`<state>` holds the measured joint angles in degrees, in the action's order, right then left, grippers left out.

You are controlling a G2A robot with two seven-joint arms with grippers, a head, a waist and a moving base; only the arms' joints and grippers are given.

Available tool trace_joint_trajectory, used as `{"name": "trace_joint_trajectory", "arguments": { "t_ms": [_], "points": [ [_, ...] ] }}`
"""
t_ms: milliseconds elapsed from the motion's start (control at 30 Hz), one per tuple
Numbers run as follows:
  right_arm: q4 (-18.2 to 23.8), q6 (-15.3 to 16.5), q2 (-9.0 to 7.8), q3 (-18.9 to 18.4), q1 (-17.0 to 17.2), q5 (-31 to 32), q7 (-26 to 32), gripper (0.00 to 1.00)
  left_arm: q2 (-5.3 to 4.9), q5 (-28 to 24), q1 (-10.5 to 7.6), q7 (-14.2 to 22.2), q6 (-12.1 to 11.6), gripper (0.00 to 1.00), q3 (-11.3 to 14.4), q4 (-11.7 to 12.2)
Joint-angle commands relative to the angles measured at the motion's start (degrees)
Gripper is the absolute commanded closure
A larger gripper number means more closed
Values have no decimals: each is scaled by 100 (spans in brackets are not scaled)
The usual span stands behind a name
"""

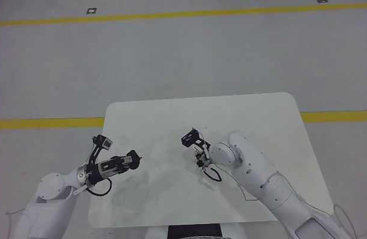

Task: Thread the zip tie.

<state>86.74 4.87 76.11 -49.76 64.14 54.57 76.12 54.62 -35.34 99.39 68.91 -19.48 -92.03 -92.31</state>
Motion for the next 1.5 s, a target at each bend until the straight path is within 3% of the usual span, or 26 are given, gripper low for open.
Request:
{"name": "trace_joint_trajectory", "arguments": {
  "t_ms": [0,233,500,667,833,1000,1467],
  "points": [
    [63,112,-36,-153,56,-212,4,100,0,0,0,0,0,100,0,0],
    [181,575,-154,-587,229,-958,-15,100,0,0,0,0,0,100,0,0],
    [159,777,-240,-1015,394,-2015,-344,100,0,0,0,0,0,100,0,0],
    [-29,974,-270,-1323,535,-3130,-782,100,0,0,0,0,0,100,0,0],
    [-376,1273,-262,-1334,492,-4015,-937,100,0,0,0,0,0,100,0,0],
    [-776,1372,-216,-1074,183,-4325,-974,100,0,0,0,0,0,100,0,0],
    [-776,1372,-216,-1074,183,-4325,-974,100,0,0,0,0,0,100,0,0]
  ]
}}
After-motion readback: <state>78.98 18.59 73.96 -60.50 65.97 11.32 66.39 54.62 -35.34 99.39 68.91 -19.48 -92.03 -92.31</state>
